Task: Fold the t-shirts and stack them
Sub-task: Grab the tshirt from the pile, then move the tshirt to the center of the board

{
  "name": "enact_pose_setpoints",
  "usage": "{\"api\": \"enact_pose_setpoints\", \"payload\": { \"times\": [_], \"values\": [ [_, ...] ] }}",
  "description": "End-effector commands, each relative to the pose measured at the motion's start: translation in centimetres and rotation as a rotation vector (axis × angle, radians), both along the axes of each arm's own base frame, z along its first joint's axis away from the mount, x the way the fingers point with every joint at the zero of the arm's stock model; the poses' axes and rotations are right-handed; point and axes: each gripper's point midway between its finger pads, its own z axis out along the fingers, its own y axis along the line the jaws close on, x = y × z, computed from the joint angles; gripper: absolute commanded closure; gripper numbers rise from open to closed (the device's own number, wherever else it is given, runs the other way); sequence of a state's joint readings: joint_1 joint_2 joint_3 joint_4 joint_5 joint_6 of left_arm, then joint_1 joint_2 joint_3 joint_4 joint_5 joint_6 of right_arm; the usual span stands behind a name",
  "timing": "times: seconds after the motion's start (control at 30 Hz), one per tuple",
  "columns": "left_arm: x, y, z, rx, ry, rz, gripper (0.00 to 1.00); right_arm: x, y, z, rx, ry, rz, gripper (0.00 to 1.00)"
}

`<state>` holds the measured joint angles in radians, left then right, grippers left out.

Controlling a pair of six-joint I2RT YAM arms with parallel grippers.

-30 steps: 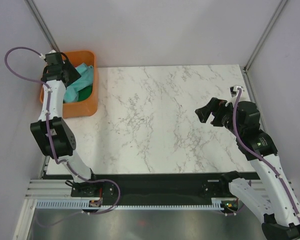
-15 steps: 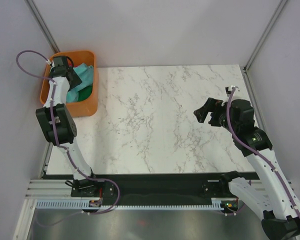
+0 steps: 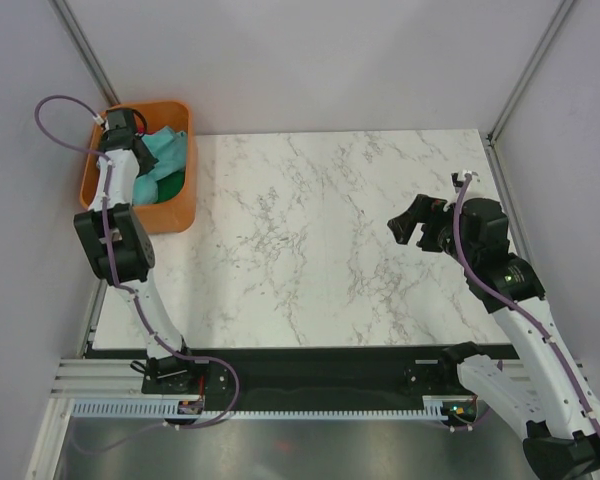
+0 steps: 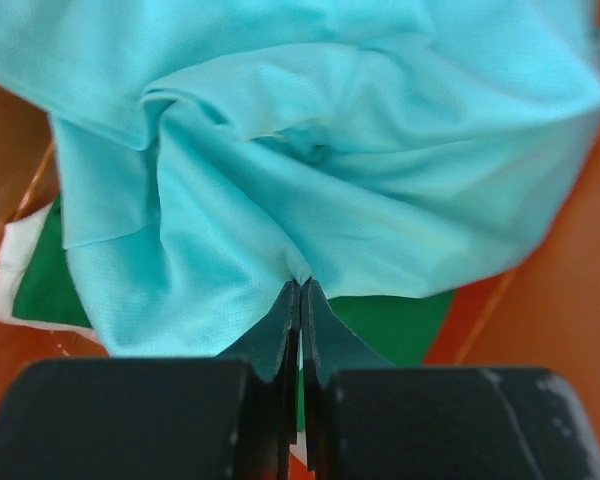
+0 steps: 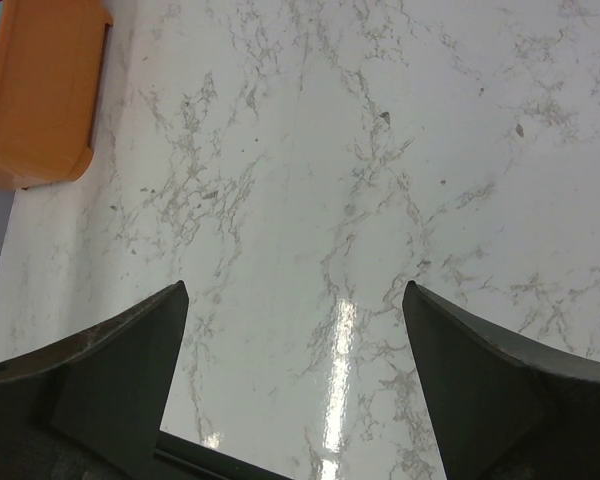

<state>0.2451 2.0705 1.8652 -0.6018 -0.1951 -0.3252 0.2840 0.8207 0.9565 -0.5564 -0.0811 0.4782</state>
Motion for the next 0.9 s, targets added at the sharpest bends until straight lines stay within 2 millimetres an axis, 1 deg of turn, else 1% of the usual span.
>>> {"api": "enact_pose_setpoints", "payload": {
  "times": [0.0, 0.03, 0.07, 0.13, 0.17, 0.2, 0.23, 0.27, 0.3, 0.33, 0.37, 0.4, 0.43, 0.47, 0.5, 0.53, 0.57, 0.6, 0.63, 0.67, 0.7, 0.73, 0.77, 0.8, 0.83, 0.87],
  "values": [
    [1.9, -4.5, 11.6, 0.034, -0.245, -0.161, 0.98, 0.2, -0.1, 3.1, 0.029, -0.084, -0.012, 0.02],
    [2.3, -5.8, 14.9, 0.039, -0.318, -0.199, 0.98, 0.1, -0.1, 3.3, 0.029, -0.09, -0.008, 0.02],
    [2.1, -8.4, 18.3, 0.035, -0.389, -0.259, 0.98, 0.1, -0.1, 3.6, 0.032, -0.099, -0.008, 0.02],
    [1.7, -11.7, 22.7, 0.006, -0.492, -0.337, 0.98, -0.1, 0.0, 4.0, 0.035, -0.108, -0.001, 0.02],
    [1.1, -13.8, 26.6, -0.015, -0.581, -0.392, 0.98, -0.2, -0.1, 4.4, 0.04, -0.119, -0.005, 0.02],
    [0.0, -17.5, 29.7, -0.095, -0.664, -0.482, 0.98, -0.3, -0.1, 4.7, 0.042, -0.127, -0.002, 0.02],
    [-0.9, -19.0, 32.1, -0.124, -0.724, -0.532, 0.98, -0.4, -0.2, 4.9, 0.044, -0.136, -0.005, 0.02],
    [-2.6, -23.0, 36.0, -0.164, -0.813, -0.62, 0.98, -0.6, -0.2, 5.1, 0.047, -0.141, -0.004, 0.02],
    [-4.0, -24.8, 38.6, -0.176, -0.876, -0.672, 0.98, -0.6, -0.2, 5.2, 0.049, -0.145, -0.004, 0.02],
    [-6.8, -26.2, 42.6, -0.169, -0.974, -0.712, 0.98, -0.9, -0.2, 5.5, 0.054, -0.155, -0.003, 0.02],
    [-8.9, -29.1, 44.5, -0.192, -1.024, -0.786, 0.98, -1.0, -0.3, 5.6, 0.053, -0.16, -0.004, 0.02],
    [-10.8, -30.3, 46.9, -0.196, -1.103, -0.826, 0.98, -1.0, -0.4, 5.5, 0.055, -0.159, -0.008, 0.02],
    [-13.7, -31.2, 49.3, -0.212, -1.171, -0.868, 0.98, -1.1, -0.4, 5.6, 0.057, -0.16, -0.011, 0.02],
    [-15.2, -33.4, 49.4, -0.267, -1.182, -0.932, 0.98, -1.2, -0.6, 5.6, 0.055, -0.159, -0.021, 0.02],
    [-16.7, -34.6, 49.6, -0.308, -1.19, -0.993, 0.98, -1.3, -0.7, 5.4, 0.054, -0.15, -0.025, 0.02],
    [-17.6, -35.5, 48.7, -0.345, -1.17, -1.016, 0.98, -1.4, -0.7, 5.4, 0.064, -0.144, -0.032, 0.02],
    [-18.6, -37.3, 47.7, -0.394, -1.135, -1.067, 0.98, -1.3, -0.8, 5.2, 0.067, -0.136, -0.042, 0.02],
    [-19.0, -38.3, 46.4, -0.421, -1.099, -1.094, 0.98, -1.3, -0.9, 5.2, 0.071, -0.131, -0.05, 0.02],
    [-18.1, -39.9, 42.1, -0.456, -0.986, -1.113, 0.98, -1.4, -0.9, 5.1, 0.083, -0.121, -0.061, 0.02],
    [-19.8, -41.6, 40.6, -0.491, -0.944, -1.159, 0.98, -1.3, -1.0, 4.8, 0.084, -0.111, -0.071, 0.02],
    [-20.3, -42.7, 38.3, -0.508, -0.888, -1.19, 0.98, -1.3, -1.4, 4.3, 0.076, -0.091, -0.095, 0.02],
    [-19.8, -44.2, 32.5, -0.525, -0.746, -1.201, 0.98, -1.2, -1.4, 3.8, 0.071, -0.07, -0.1, 0.03],
    [-21.3, -45.5, 30.1, -0.549, -0.685, -1.236, 0.87, -1.1, -1.9, 3.4, 0.06, -0.055, -0.127, 0.03],
    [-21.8, -46.2, 27.3, -0.563, -0.616, -1.246, 0.76, -1.1, -2.3, 2.6, 0.041, -0.027, -0.147, 0.04],
    [-22.3, -46.8, 21.6, -0.58, -0.476, -1.235, 0.65, -1.0, -2.4, 2.0, 0.03, 0.0, -0.155, 0.04],
    [-23.6, -47.4, 19.3, -0.612, -0.407, -1.252, 0.5, -1.0, -2.4, 1.4, 0.019, 0.016, -0.157, 0.04]
  ]
}}
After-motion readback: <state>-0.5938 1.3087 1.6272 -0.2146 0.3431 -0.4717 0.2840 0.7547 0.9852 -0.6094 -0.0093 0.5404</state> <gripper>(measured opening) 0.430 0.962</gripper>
